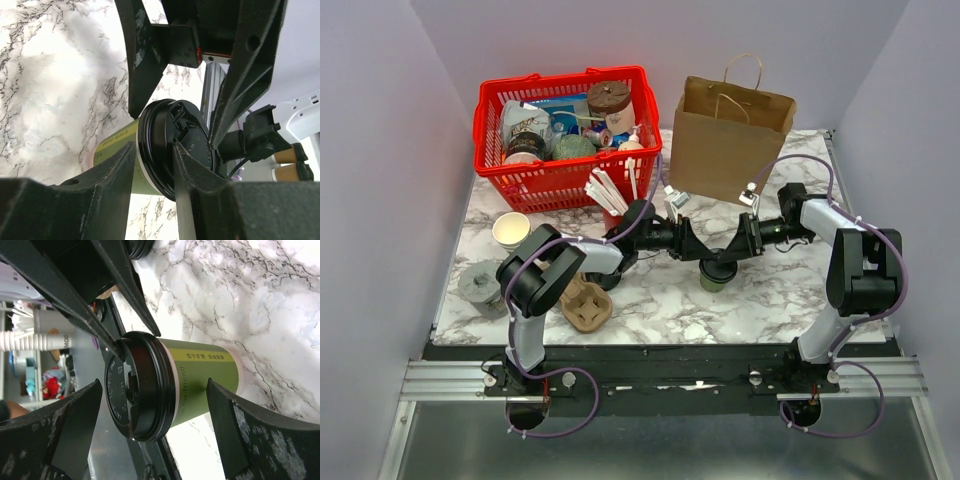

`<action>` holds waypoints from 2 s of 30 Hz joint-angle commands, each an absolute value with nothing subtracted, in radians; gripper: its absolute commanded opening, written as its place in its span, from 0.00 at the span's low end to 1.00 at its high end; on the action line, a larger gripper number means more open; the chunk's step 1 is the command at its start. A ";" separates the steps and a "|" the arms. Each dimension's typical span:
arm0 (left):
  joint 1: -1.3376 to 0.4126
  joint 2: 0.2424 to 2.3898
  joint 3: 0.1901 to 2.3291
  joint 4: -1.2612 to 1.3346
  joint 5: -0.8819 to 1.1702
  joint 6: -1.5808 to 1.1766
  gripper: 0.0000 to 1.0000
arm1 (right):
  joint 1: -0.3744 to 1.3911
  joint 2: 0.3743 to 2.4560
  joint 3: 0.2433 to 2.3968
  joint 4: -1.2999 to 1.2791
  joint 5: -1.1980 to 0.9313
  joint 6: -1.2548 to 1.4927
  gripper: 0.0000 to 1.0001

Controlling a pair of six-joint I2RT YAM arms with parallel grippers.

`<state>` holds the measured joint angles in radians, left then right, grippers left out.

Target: Pack the takeout coffee

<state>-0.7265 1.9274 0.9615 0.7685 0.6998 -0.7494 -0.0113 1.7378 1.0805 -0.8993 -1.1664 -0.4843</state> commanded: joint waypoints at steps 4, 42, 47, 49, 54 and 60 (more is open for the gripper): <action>-0.729 1.939 0.972 0.691 0.783 -0.696 0.56 | -0.008 1.746 1.115 -0.988 -1.157 -0.603 0.92; -0.769 1.897 0.934 0.698 0.811 -0.774 0.99 | -0.008 1.789 1.131 -0.985 -1.121 -0.598 0.86; -0.753 1.933 0.939 0.796 0.859 -0.836 0.99 | -0.008 1.804 1.134 -0.983 -1.126 -0.592 0.84; -0.752 1.940 0.951 0.781 0.856 -0.844 0.99 | -0.008 1.804 1.134 -0.985 -1.126 -0.591 0.84; -0.752 1.963 0.976 0.724 0.836 -0.831 0.99 | -0.008 1.810 1.135 -0.985 -1.123 -0.588 0.84; -0.752 1.985 1.008 0.551 0.766 -0.750 0.98 | -0.008 1.821 1.137 -0.982 -1.123 -0.594 0.82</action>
<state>-0.7521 1.9514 0.9726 0.6651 0.8268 -0.8227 -0.0124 1.7924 1.1191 -0.9848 -1.1290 -0.5770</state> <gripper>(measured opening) 0.986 0.828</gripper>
